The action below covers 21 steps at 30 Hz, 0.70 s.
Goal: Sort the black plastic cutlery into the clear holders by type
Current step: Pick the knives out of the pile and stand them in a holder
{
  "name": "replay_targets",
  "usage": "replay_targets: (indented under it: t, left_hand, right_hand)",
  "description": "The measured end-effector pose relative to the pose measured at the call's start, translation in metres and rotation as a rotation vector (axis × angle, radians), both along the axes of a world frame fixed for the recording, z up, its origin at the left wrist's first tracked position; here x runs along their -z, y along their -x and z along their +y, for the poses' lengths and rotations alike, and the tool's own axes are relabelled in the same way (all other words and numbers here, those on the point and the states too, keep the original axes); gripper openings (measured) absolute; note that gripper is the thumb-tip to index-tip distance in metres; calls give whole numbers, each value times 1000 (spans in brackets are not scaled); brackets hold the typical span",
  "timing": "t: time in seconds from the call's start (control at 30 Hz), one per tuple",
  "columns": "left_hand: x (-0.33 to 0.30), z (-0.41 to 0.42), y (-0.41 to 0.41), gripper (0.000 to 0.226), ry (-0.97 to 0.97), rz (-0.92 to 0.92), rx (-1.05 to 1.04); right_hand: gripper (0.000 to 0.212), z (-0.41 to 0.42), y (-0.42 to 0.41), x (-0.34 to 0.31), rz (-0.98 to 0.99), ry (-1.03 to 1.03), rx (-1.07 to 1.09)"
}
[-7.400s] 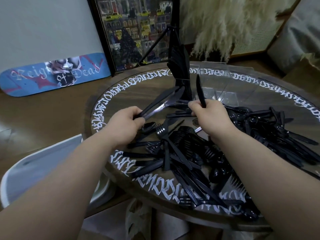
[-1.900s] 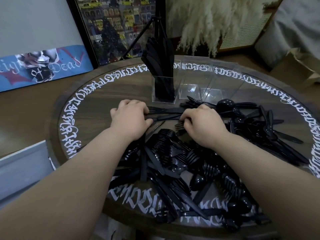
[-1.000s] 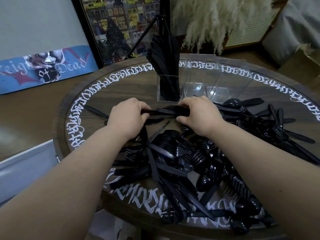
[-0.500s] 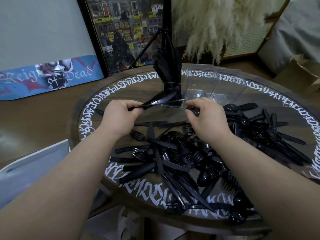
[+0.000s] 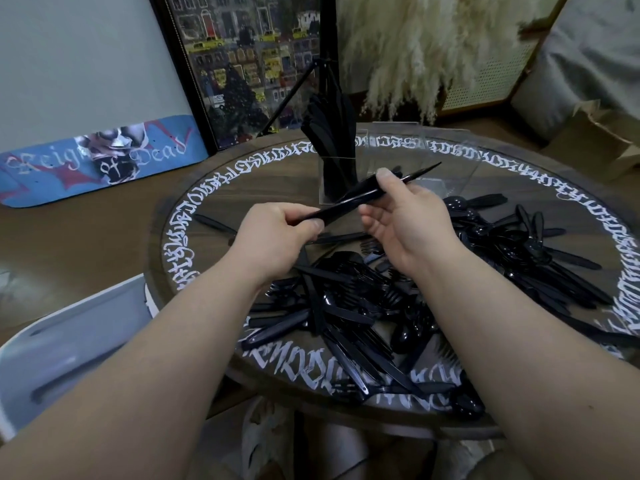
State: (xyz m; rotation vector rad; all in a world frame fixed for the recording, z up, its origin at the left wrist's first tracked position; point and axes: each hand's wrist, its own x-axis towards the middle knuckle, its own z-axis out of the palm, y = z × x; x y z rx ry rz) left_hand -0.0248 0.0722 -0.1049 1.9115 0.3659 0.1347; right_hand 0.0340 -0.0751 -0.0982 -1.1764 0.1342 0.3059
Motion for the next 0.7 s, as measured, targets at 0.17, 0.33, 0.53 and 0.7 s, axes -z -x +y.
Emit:
replay_targets:
  t: [0.17, 0.33, 0.53, 0.7]
  left_hand:
    - [1, -2, -3, 18, -30, 18, -44]
    - [5, -3, -7, 21, 148, 44, -10]
    - [7, -6, -10, 17, 200, 49, 78]
    - [6, -9, -9, 18, 201, 66, 157]
  right_hand:
    - [15, -9, -8, -1, 38, 111, 120]
    - [18, -14, -10, 4, 4, 197, 96]
    - [18, -6, -12, 9, -77, 200, -32]
    - [26, -5, -11, 8, -89, 111, -45]
